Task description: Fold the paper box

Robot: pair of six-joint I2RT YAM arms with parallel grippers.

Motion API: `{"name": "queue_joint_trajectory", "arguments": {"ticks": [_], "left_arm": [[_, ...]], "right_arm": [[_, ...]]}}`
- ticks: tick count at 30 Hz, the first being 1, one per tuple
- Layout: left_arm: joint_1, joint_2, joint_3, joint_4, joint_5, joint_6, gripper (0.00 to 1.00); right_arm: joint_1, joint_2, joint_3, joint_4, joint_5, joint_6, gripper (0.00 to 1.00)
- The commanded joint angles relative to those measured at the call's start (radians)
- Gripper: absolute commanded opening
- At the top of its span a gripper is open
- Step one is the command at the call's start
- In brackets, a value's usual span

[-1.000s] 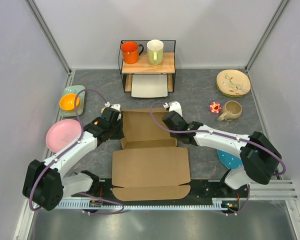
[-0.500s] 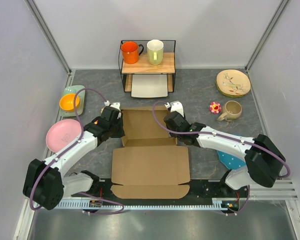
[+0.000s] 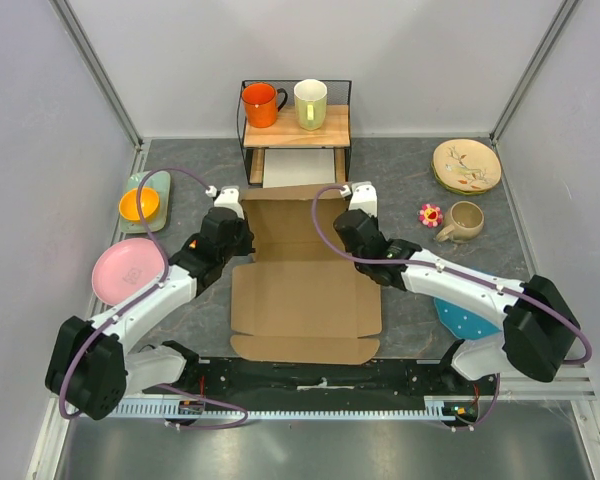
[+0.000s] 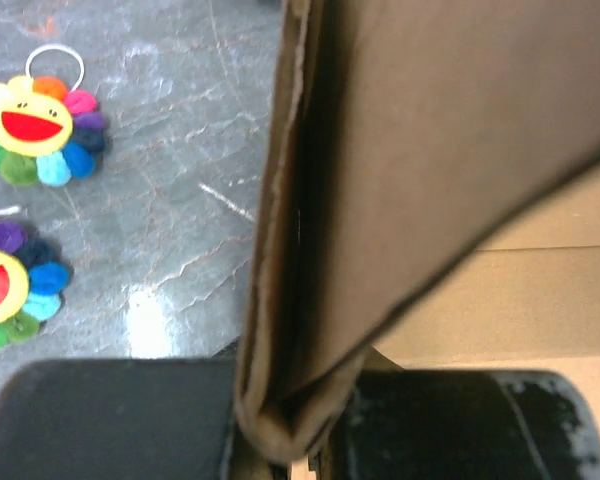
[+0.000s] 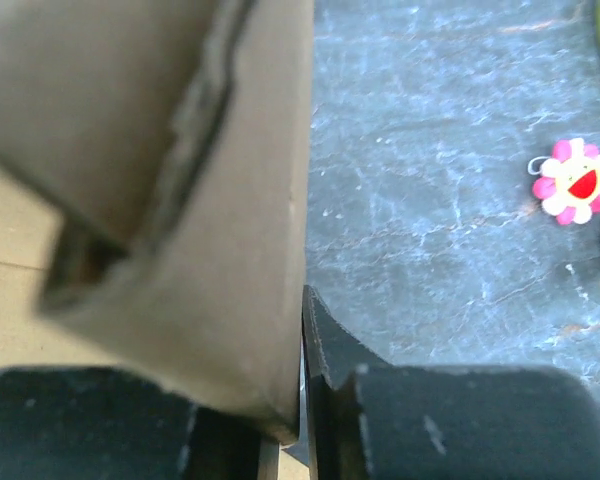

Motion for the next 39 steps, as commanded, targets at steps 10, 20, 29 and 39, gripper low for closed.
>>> {"name": "queue_joint_trajectory", "arguments": {"ticks": [10, 20, 29, 39], "left_arm": [[-0.115, 0.029, -0.276, 0.656, -0.165, 0.126, 0.02], [-0.182, 0.092, -0.220, 0.564, -0.345, 0.112, 0.02], [-0.193, 0.151, -0.183, 0.508, -0.460, 0.008, 0.02], [-0.196, 0.221, -0.194, 0.572, -0.403, -0.013, 0.02]], "right_arm": [[-0.005, 0.003, -0.230, 0.242, 0.000, 0.065, 0.52], [0.007, -0.137, -0.240, 0.117, -0.133, 0.050, 0.84], [0.071, -0.410, -0.218, -0.057, -0.279, -0.024, 0.98], [-0.100, -0.481, -0.100, -0.203, -0.207, 0.174, 0.98]]}}
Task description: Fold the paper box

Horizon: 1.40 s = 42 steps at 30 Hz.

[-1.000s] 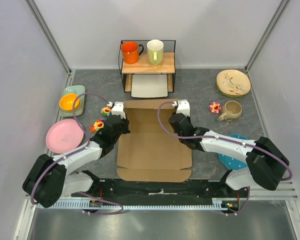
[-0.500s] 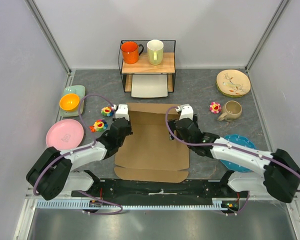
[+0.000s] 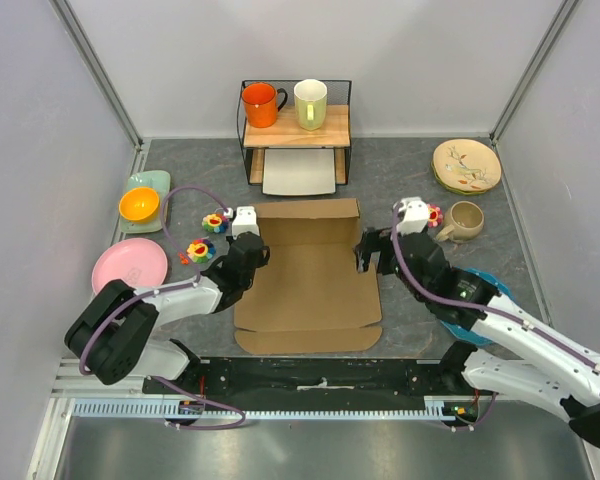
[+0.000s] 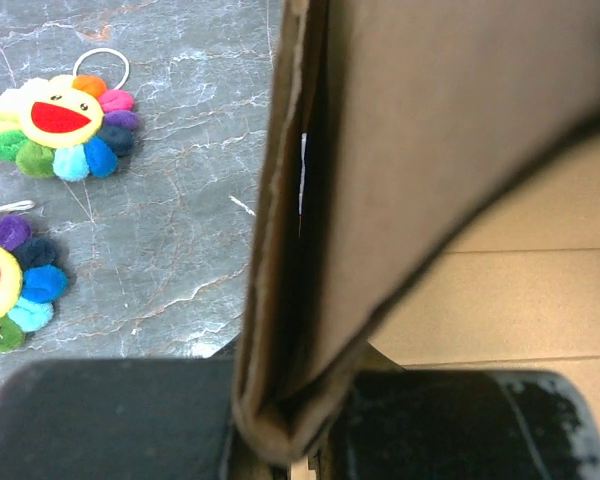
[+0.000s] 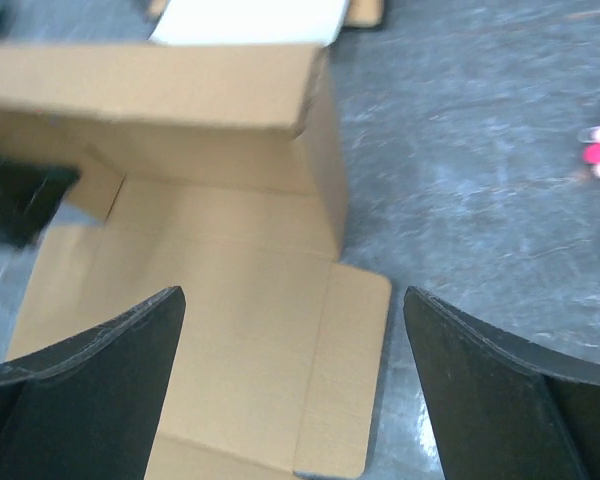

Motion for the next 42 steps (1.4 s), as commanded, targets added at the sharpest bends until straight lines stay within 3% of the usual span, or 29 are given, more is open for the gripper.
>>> {"name": "queue_joint_trajectory", "arguments": {"ticks": [1, 7, 11, 18, 22, 29, 37, 42], "left_arm": [[-0.006, 0.024, 0.018, 0.061, -0.004, -0.042, 0.02], [-0.006, 0.011, -0.005, 0.061, -0.001, -0.036, 0.02], [-0.006, 0.004, -0.014, 0.051, -0.001, -0.036, 0.02], [-0.006, -0.006, -0.018, 0.017, -0.009, -0.039, 0.02], [-0.006, -0.020, 0.007, -0.017, 0.014, -0.036, 0.17], [-0.005, -0.118, 0.042, -0.107, 0.102, 0.004, 0.31], [-0.006, -0.442, 0.058, -0.363, 0.204, 0.082, 0.47], [-0.005, -0.595, 0.084, -0.549, 0.293, 0.096, 0.48]], "right_arm": [[-0.149, 0.063, 0.080, -0.014, -0.048, 0.126, 0.98], [-0.232, 0.176, 0.144, 0.160, -0.162, 0.134, 0.98], [-0.270, 0.288, 0.205, 0.200, -0.158, 0.151, 0.98], [-0.327, 0.445, 0.198, 0.317, -0.274, 0.171, 0.98], [-0.329, 0.463, 0.153, 0.341, -0.302, 0.163, 0.98], [-0.329, 0.477, 0.097, 0.367, -0.313, 0.156, 0.96], [-0.330, 0.497, 0.077, 0.366, -0.302, 0.160, 0.96], [-0.330, 0.512, 0.095, 0.353, -0.293, 0.148, 0.96]]}}
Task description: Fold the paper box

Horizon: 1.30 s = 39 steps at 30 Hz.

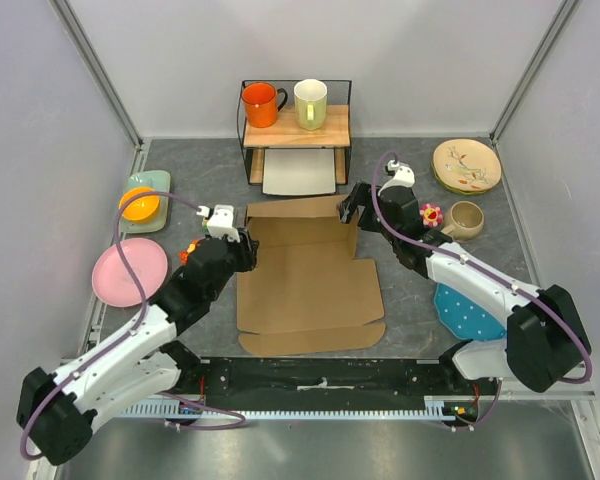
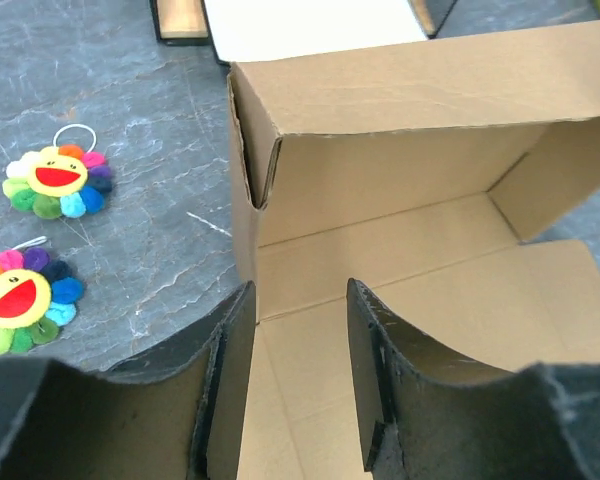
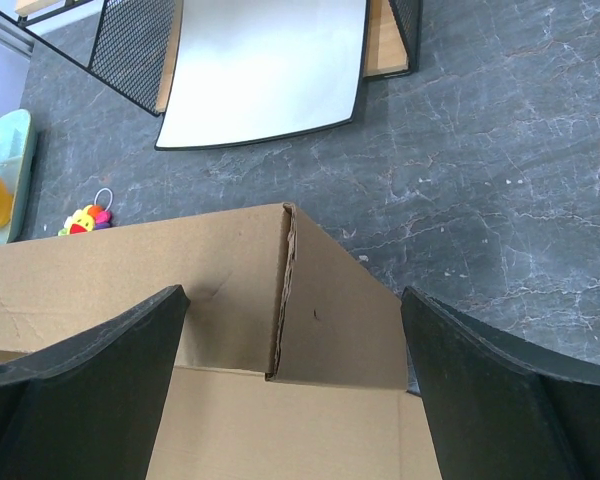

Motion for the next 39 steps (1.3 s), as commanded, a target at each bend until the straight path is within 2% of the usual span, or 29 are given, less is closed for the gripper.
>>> {"name": "queue_joint_trajectory", "arguments": {"ticks": [1, 5, 6, 9, 14, 15, 18, 20, 23, 25, 32, 35, 39], "left_arm": [[-0.004, -0.139, 0.048, -0.185, 0.123, 0.047, 0.49], [-0.003, -0.251, 0.070, -0.238, 0.128, -0.027, 0.48], [-0.003, -0.268, 0.085, -0.241, 0.100, -0.061, 0.55], [0.003, -0.325, 0.105, -0.199, 0.037, -0.154, 0.63], [0.017, -0.252, 0.182, -0.175, 0.043, -0.235, 0.68], [0.026, -0.213, 0.214, -0.183, 0.046, -0.246, 0.73], [0.087, -0.123, 0.257, -0.188, 0.136, -0.275, 0.80], [0.155, -0.081, 0.268, -0.174, 0.279, -0.339, 0.84], [0.363, 0.005, 0.249, -0.092, 0.555, -0.448, 0.87], [0.397, 0.069, 0.237, -0.068, 0.638, -0.473, 0.89], [0.407, 0.224, 0.252, -0.053, 0.721, -0.442, 0.90], [0.408, 0.246, 0.239, -0.008, 0.759, -0.444, 0.89], [0.414, 0.275, 0.222, -0.022, 0.753, -0.422, 0.84]], "right_arm": [[0.004, 0.037, -0.004, -0.072, -0.008, -0.026, 0.96], [0.003, 0.049, 0.004, -0.072, -0.013, -0.035, 0.96], [0.004, 0.049, 0.002, -0.072, -0.013, -0.036, 0.96], [0.004, 0.053, -0.001, -0.072, -0.010, -0.044, 0.96], [0.004, 0.046, -0.010, -0.108, -0.002, -0.070, 0.96], [0.004, 0.043, -0.013, -0.112, 0.004, -0.075, 0.96], [0.004, 0.031, -0.024, -0.123, 0.004, -0.090, 0.96], [0.004, 0.022, -0.031, -0.127, 0.006, -0.093, 0.96], [0.004, 0.016, -0.034, -0.134, 0.000, -0.102, 0.96], [0.004, 0.010, -0.039, -0.138, 0.000, -0.104, 0.96], [0.004, -0.012, -0.068, -0.137, -0.005, -0.109, 0.96], [0.006, -0.013, -0.071, -0.137, -0.005, -0.110, 0.96], [0.004, -0.013, -0.071, -0.137, -0.005, -0.113, 0.96]]}}
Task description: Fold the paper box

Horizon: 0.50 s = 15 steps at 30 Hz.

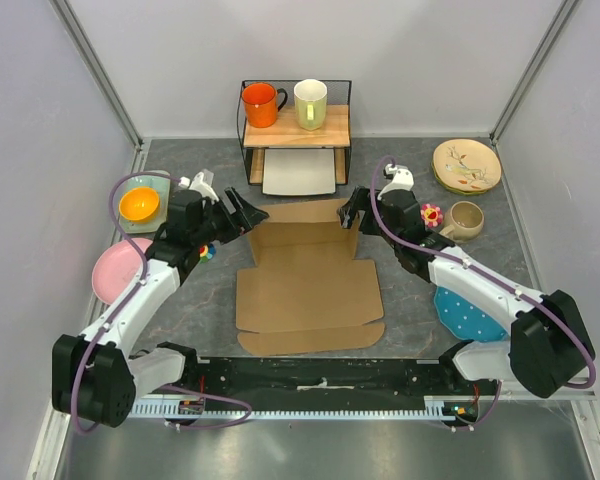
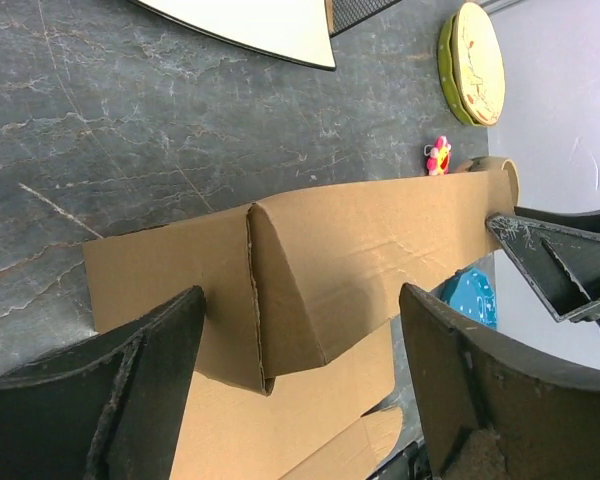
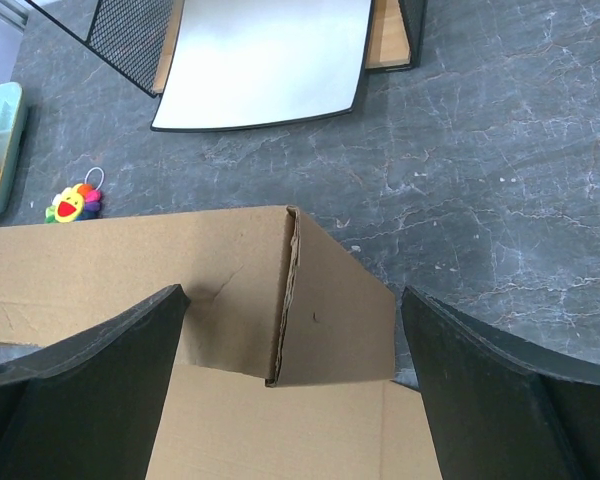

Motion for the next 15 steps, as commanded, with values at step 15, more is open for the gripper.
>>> {"name": "queue_joint_trajectory", "arguments": {"ticks": [15], "left_arm": [[0.077, 0.061, -0.172, 0.134, 0.094, -0.030, 0.49]], "right_arm": [[0.005, -0.005, -0.118, -0.122, 0.022, -0.053, 0.95]]}}
